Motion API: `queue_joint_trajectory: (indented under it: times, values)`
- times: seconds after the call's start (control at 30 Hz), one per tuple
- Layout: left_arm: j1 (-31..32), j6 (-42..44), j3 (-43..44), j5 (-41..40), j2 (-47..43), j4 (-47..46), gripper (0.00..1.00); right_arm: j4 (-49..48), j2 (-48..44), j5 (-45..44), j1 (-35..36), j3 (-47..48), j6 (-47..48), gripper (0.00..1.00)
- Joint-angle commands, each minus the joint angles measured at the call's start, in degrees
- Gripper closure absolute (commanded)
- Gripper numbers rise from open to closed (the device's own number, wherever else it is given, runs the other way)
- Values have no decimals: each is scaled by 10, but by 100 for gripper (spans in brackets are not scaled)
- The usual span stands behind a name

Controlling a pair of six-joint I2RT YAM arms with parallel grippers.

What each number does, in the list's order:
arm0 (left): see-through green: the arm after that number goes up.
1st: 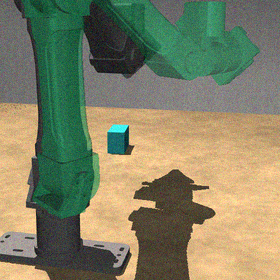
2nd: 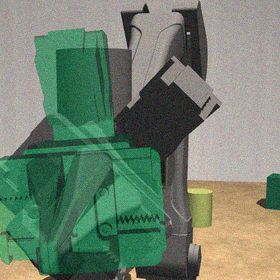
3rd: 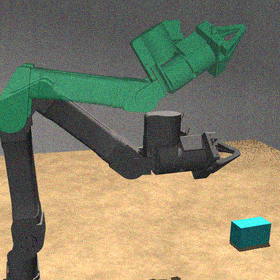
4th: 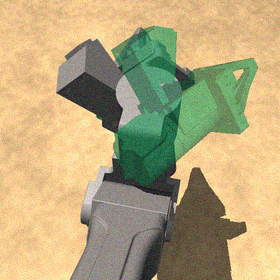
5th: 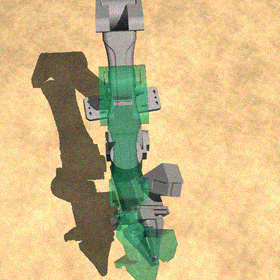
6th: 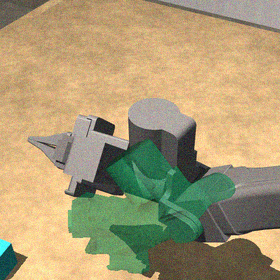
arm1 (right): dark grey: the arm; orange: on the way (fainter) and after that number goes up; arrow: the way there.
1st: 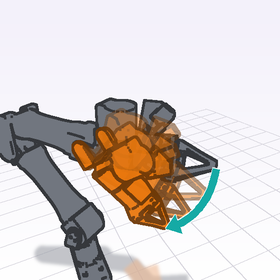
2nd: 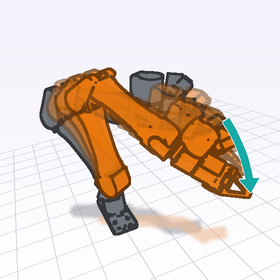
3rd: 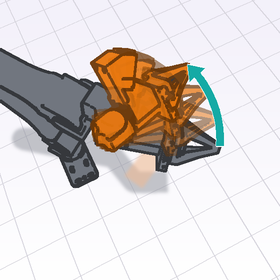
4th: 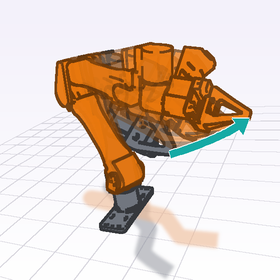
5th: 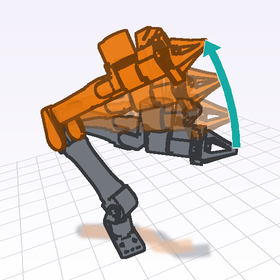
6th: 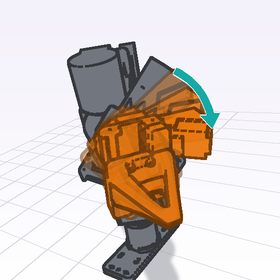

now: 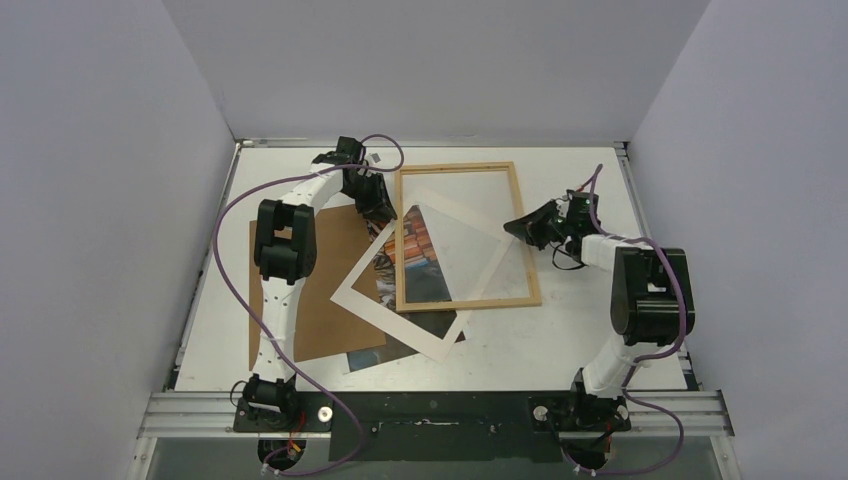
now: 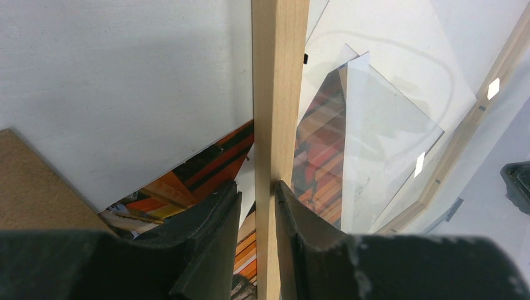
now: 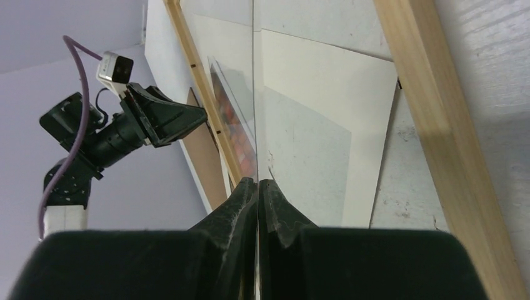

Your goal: Put the photo into the frame

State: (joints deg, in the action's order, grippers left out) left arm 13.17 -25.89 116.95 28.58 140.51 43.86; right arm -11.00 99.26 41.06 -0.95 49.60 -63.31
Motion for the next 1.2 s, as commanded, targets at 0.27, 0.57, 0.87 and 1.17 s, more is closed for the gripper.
queue_joint_trajectory:
  times: [0.27, 0.57, 0.87, 1.17]
  values:
    - [6, 21, -8, -45, 42, 6, 74, 0, 31, 45, 26, 46, 147, 75]
    - [6, 27, -5, -46, 44, 15, 74, 63, 66, 42, 27, 109, 215, 42]
    - [4, 24, 8, -43, 52, 19, 74, 67, 135, 60, 31, 174, 242, 51]
    - [4, 22, 12, -43, 57, 20, 74, -1, 124, 53, 39, 127, 205, 95]
